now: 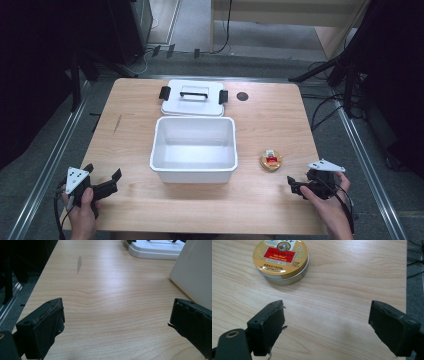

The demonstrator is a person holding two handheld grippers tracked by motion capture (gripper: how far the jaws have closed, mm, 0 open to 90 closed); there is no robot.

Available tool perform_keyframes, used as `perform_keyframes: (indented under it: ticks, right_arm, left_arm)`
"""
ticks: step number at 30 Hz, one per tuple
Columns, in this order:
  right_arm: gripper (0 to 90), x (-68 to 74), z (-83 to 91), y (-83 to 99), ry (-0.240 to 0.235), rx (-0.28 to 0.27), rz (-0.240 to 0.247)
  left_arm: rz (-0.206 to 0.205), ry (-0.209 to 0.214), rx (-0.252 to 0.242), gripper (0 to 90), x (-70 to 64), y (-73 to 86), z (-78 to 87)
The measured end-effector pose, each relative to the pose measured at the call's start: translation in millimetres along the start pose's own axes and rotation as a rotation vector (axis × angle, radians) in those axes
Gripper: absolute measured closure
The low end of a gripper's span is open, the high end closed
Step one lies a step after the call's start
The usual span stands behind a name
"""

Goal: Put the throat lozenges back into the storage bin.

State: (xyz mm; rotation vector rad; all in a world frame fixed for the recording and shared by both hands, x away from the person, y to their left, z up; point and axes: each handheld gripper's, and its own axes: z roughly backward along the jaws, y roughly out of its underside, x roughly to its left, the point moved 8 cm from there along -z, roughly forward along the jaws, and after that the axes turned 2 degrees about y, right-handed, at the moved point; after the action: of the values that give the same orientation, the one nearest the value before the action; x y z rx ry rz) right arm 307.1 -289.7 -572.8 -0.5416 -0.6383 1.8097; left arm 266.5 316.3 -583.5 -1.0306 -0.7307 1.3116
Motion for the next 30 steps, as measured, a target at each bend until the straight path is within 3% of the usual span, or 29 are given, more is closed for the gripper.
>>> perform_keyframes:
  ticks: [2,3,4,5,6,8,11,13,14,15,16,17,18,19,24,30]
  right_arm:
    - [13.6,2.4,-1.1,-4.0,0.005,0.051,0.018]
    - [13.6,2.4,-1.1,-4.0,0.005,0.051,0.018]
    - [13.6,2.9,-2.7,-9.5,0.026,0.096,0.040]
    - [13.6,2.9,-2.7,-9.5,0.026,0.096,0.040]
    - [13.6,4.3,-3.5,-13.3,0.026,0.136,0.054]
    - [13.6,5.0,-4.1,-15.6,0.027,0.156,0.063]
    - [13.6,9.6,-6.0,-22.9,0.012,0.229,0.097]
    - [13.6,10.8,-6.5,-24.0,0.012,0.250,0.102]
    - [13.3,12.7,-8.2,-24.4,0.002,0.303,0.108]
    - [13.3,12.7,-8.2,-24.4,0.002,0.303,0.108]
    - [12.7,15.5,-9.5,-25.1,-0.012,0.349,0.120]
    - [12.7,15.5,-9.5,-25.1,-0.012,0.349,0.120]
    - [9.6,17.4,-10.4,-25.1,-0.015,0.390,0.131]
    - [9.6,17.4,-10.4,-25.1,-0.015,0.390,0.131]
    - [1.3,27.9,-14.8,-26.6,-0.031,0.518,0.178]
    - [0.6,38.3,-24.7,-38.4,-0.012,0.580,0.172]
  left_arm:
    - [-0.002,0.002,0.001,0.0,0.2,0.1,0.1]
    - [-0.002,0.002,0.001,0.0,0.2,0.1,0.1]
    - [-0.002,0.002,0.000,0.0,0.2,0.1,0.1]
    - [-0.002,0.002,0.000,0.0,0.2,0.1,0.1]
    - [-0.003,0.002,0.001,0.0,0.2,0.1,0.2]
    - [-0.004,0.001,0.000,0.0,0.2,0.1,0.2]
    - [-0.004,0.000,0.000,0.0,0.1,0.1,0.1]
    - [-0.004,-0.002,0.001,0.0,0.0,0.1,0.0]
    - [-0.004,-0.002,0.001,0.0,0.0,0.2,0.0]
    - [-0.004,-0.003,0.001,0.0,0.0,0.1,0.0]
    - [-0.004,-0.003,0.000,0.0,0.0,0.1,0.0]
    - [-0.004,-0.003,0.000,0.0,0.0,0.1,0.0]
    - [-0.003,-0.003,-0.001,0.0,0.0,0.1,0.0]
    - [-0.005,-0.003,0.000,0.0,0.1,0.1,0.0]
    - [-0.004,-0.003,0.001,0.0,-0.2,0.1,0.0]
    - [-0.004,-0.005,0.003,0.0,0.1,0.2,0.0]
